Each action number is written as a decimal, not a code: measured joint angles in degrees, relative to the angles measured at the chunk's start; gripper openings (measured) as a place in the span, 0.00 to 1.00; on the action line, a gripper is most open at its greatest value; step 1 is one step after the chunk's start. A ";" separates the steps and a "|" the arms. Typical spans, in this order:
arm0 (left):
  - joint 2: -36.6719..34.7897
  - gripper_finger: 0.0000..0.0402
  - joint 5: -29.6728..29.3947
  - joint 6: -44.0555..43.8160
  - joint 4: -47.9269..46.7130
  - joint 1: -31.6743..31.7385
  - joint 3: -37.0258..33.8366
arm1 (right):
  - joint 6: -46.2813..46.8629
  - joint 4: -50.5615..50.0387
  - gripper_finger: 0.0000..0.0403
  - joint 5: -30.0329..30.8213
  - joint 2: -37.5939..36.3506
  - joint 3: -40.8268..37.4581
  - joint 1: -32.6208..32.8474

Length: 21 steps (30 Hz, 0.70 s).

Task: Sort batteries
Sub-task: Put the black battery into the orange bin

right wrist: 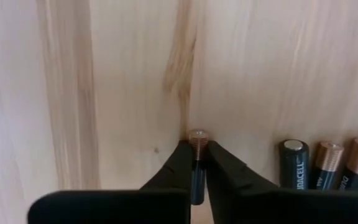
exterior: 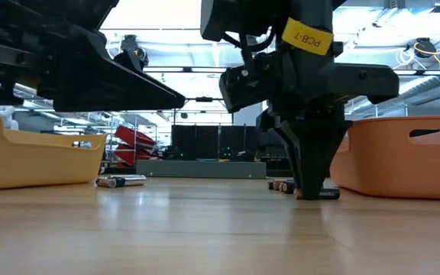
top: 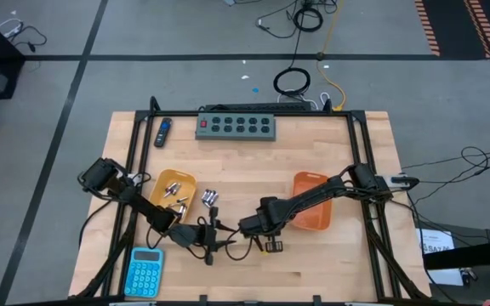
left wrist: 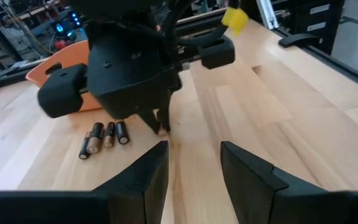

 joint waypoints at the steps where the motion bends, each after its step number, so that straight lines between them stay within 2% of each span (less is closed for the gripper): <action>1: 0.00 0.39 0.00 0.00 0.20 -0.16 0.01 | 0.22 -0.67 0.02 0.28 0.12 0.79 0.00; 8: 0.00 0.39 -0.02 0.09 1.39 -0.66 0.04 | 2.13 -9.67 0.01 9.65 -2.73 8.69 0.23; 13: 0.00 0.39 -0.02 0.16 0.66 -1.30 0.04 | 9.61 -20.34 0.00 14.04 -8.93 9.58 1.70; 17: 0.00 0.39 -0.02 -0.07 0.11 -1.24 0.04 | 17.35 -26.29 0.00 15.60 -14.46 5.59 2.30; 21: 0.02 0.39 0.00 -1.62 -0.30 -1.26 0.04 | 22.82 -21.55 0.00 15.38 -20.25 -2.62 2.47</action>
